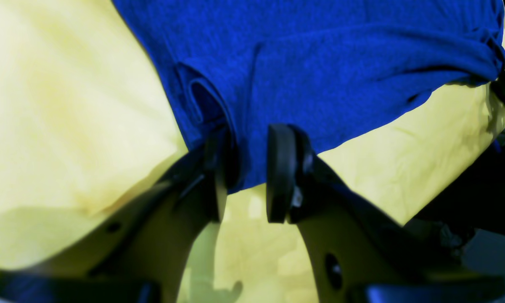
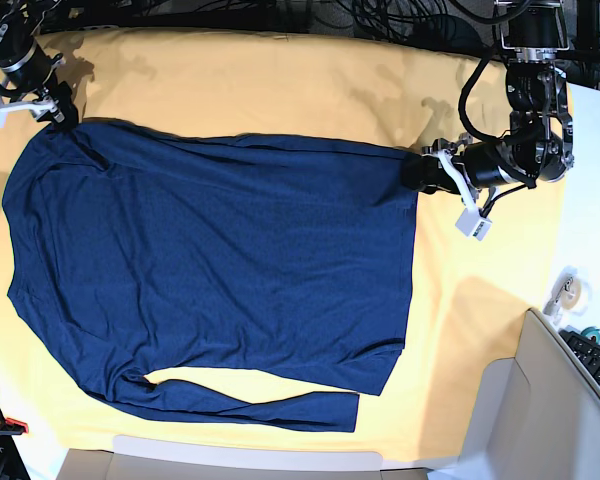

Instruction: Fold the T-shirt properly

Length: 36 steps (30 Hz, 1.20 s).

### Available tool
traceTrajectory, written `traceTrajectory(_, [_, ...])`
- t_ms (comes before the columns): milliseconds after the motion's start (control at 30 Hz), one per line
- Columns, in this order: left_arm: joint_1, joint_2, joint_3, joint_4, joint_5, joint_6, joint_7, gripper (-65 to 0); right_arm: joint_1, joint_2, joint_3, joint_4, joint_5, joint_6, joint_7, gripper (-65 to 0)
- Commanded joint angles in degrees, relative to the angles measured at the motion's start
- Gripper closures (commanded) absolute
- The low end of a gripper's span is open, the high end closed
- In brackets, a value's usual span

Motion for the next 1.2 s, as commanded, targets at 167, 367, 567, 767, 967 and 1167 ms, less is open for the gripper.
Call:
traceTrajectory(167, [0.6, -1.1, -0.4, 1.0, -1.0, -0.2, -1.1, -15.6, 1.0, 2.1, 0.6, 1.0, 0.9, 0.4, 1.0, -22.9])
traceTrajectory(367, [0.7, -1.1, -0.3, 1.0, -1.0, -0.2, -1.2, -15.6, 3.3, 3.7, 3.9, 0.8, 0.9, 0.5, 0.8, -23.1])
traceTrajectory(567, [0.7, -1.1, -0.2, 1.0, -1.0, -0.2, -0.8, -15.8, 5.5, 5.7, 12.1, -1.1, 1.1, 0.9, 0.8, -23.2])
traceTrajectory(767, [0.7, -1.1, 0.2, 1.0, -1.0, -0.2, -0.8, -22.5, 6.9, 9.1, 13.1, -12.1, 9.0, 1.0, 0.8, -31.2])
traceTrajectory(967, [0.7, -1.1, 0.2, 1.0, -1.0, -0.2, -0.8, -22.7, 12.0, 9.5, 12.1, -18.3, 9.1, 1.0, 0.7, -36.2])
traceTrajectory(1167, [0.7, -1.1, 0.2, 1.0, -1.0, -0.2, -0.8, -22.7, 16.4, 9.0, 7.1, -23.1, 6.8, 1.0, 1.0, -36.2])
